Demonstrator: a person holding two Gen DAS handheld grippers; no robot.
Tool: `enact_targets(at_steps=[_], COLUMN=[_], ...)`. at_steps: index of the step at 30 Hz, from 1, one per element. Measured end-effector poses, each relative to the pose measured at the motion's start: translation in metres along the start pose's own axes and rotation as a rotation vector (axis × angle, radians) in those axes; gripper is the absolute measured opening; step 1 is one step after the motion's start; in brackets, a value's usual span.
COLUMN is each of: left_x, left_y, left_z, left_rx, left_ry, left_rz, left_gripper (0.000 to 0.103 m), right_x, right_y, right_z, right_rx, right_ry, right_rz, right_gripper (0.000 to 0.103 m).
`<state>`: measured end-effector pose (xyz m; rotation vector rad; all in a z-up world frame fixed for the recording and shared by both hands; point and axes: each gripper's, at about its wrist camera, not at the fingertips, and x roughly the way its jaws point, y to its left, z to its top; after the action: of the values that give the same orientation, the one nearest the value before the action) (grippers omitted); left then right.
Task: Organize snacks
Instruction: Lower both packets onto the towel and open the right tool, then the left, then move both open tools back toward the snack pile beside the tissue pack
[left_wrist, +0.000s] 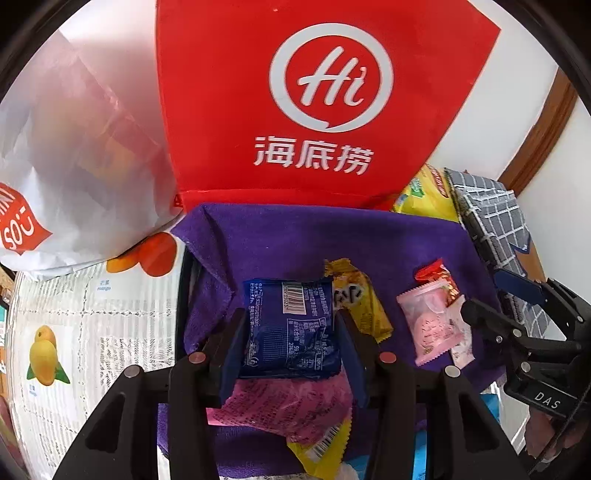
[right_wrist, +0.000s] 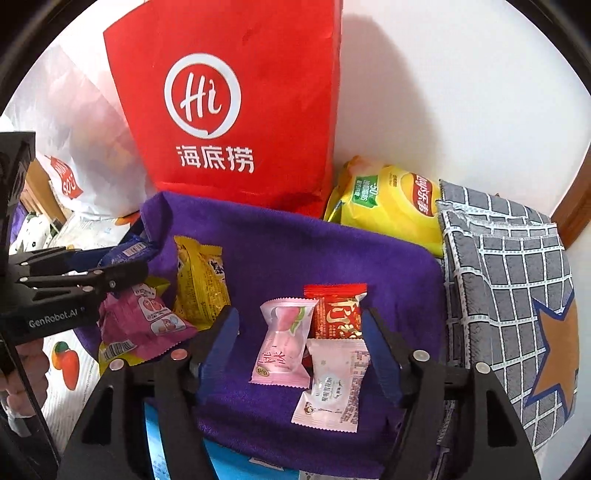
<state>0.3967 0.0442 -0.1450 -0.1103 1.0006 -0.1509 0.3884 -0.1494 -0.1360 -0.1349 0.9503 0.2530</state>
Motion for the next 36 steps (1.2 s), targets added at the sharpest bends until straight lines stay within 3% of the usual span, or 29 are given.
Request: enact_targets(at_steps=[4, 16, 24, 30, 36], left_x=[-0.006, -0.059, -0.103, -0.147, -0.167], left_y=[-0.003, -0.014, -0.029, -0.032, -0.019], left_z=[0.001, 0.001, 0.001, -0.026, -0.055], left_rx=[0.002, 0.013, 0.038, 0.085, 0.098], left_ry=[-0.002, -0.09, -0.116, -0.164, -0.159], left_rz=[-0.008, -0.096, -0.079, -0.071, -0.054], left_gripper=[0.061, 0.062, 0.062, 0.062, 0.062], right_x=[-0.008, -0.055, -0.101, -0.129, -0.145], right_y=[-0.001, 0.007, 0.02, 0.039, 0.051], right_z=[0.002, -0.018, -0.059, -0.095, -0.124], right_rx=[0.011, 0.034, 0.1, 0.092, 0.138], right_ry=[-0.013, -0.067, -0.084, -0.097, -0.123], right_rz=[-0.019, -0.093, -0.107, -0.15, -0.16], right_gripper=[0.07, 0.07, 0.07, 0.07, 0.07])
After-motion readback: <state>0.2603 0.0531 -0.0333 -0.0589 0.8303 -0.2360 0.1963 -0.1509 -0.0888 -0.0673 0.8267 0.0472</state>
